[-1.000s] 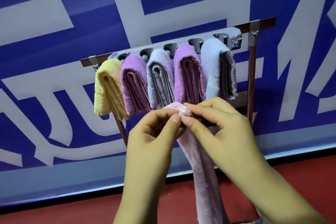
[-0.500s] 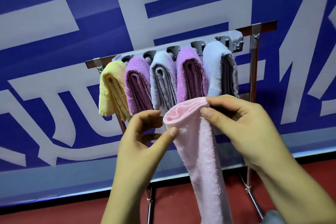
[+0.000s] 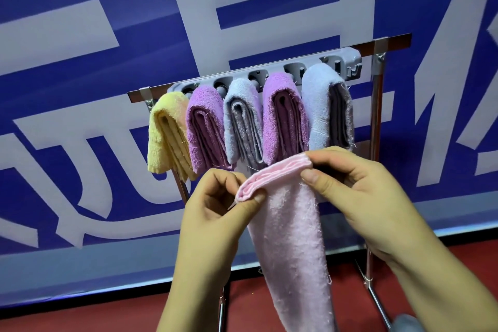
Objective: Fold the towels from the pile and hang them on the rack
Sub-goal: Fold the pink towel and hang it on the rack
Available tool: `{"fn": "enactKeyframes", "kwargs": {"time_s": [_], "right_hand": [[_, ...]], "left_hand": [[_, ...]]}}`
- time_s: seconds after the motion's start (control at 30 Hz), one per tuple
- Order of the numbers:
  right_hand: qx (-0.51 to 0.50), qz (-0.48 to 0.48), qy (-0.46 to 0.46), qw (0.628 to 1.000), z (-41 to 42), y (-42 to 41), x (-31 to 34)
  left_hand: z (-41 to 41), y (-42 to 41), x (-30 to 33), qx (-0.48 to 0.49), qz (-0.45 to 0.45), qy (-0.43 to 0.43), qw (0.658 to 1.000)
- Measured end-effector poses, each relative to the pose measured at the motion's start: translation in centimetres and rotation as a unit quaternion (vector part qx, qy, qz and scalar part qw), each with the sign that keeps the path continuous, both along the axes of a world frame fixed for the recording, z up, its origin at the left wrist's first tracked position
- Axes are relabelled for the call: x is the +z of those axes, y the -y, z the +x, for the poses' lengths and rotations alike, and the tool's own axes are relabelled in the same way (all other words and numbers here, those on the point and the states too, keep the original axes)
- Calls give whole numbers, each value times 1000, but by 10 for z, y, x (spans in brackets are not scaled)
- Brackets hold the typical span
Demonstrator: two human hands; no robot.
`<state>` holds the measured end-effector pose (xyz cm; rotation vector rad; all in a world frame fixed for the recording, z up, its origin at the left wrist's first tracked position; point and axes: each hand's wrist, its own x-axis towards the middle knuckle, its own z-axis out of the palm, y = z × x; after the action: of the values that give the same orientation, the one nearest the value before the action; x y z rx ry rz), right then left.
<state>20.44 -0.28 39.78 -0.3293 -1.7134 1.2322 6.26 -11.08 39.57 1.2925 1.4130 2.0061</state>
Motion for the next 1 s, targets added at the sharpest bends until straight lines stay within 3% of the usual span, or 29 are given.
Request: {"fn": "enactKeyframes", "kwargs": {"time_s": [0.23, 0.37, 0.47, 0.53, 0.63, 0.77, 1.0], "right_hand": [[91, -70, -36, 993, 3, 4, 6], [93, -83, -42, 991, 4, 2, 6], [92, -75, -27, 993, 5, 1, 5], [96, -74, -26, 992, 5, 1, 6], [105, -65, -22, 992, 4, 2, 6], [86, -68, -17, 994, 6, -1, 6], [27, -61, -28, 997, 13, 1, 4]], "left_hand": [[-1, -1, -2, -54, -16, 9, 998], [-8, 7, 10, -38, -17, -187, 982], [-15, 12, 27, -1, -30, -366, 930], [-19, 10, 36, -23, -83, -426, 900], [-21, 4, 44, -70, -152, -464, 870], [-22, 0, 49, -125, -179, -499, 839], [-24, 12, 55, -44, -109, -536, 836]]}}
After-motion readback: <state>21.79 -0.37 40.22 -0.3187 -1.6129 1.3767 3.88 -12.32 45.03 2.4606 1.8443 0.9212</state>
